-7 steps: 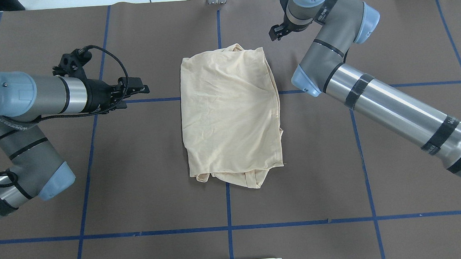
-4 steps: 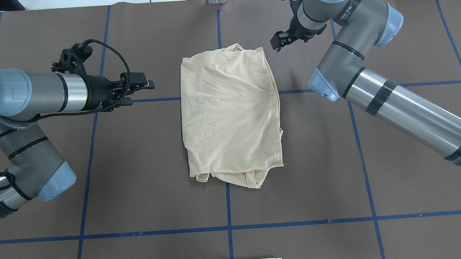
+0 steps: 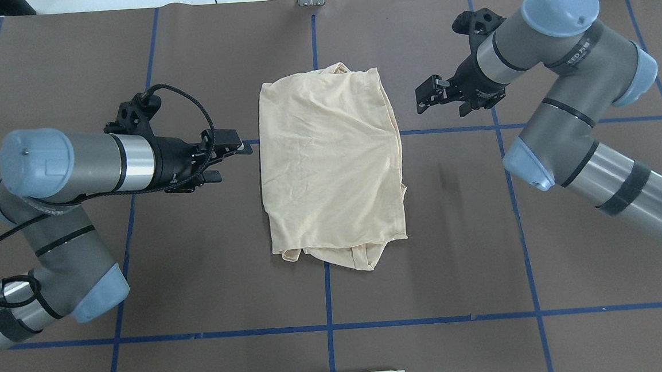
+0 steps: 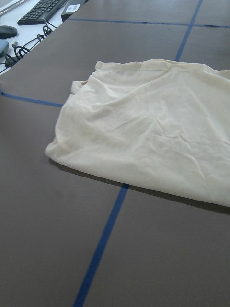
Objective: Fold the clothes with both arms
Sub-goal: 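Raise the right gripper away and bring both grippers to the shirt's sides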
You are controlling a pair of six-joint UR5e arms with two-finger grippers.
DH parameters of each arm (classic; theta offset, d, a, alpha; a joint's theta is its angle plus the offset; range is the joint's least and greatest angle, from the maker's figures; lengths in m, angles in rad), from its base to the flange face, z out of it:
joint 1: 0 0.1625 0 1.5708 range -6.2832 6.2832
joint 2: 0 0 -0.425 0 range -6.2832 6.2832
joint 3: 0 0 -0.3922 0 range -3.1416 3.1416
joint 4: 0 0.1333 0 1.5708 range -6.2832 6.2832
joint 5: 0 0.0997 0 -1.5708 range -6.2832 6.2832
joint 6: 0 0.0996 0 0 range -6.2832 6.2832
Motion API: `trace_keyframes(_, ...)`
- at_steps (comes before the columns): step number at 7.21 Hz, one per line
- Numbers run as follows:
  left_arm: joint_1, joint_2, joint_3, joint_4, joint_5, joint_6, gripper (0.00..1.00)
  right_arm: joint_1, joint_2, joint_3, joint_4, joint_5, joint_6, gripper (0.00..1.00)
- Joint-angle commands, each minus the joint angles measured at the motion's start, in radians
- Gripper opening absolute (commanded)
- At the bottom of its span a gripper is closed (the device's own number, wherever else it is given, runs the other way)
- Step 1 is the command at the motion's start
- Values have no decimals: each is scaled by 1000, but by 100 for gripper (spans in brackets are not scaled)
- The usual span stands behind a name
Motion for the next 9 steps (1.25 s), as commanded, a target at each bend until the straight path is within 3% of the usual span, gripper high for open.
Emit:
trace_keyframes(1,142,-1,-1,-6,145,-87,100,-61,-78,73,119,8,167,100)
trace_keyframes(2,190,-3,4,-2,173,-111,100,-93,-97,62,243,6,302,100)
trace_keyframes(3,209,-1,19,0,191,-112,100,-105,-114,65,293,8,350,100)
trace_keyframes(9,246,-30,110,4,208,-112,95,-110,-115,91,281,11,372,100)
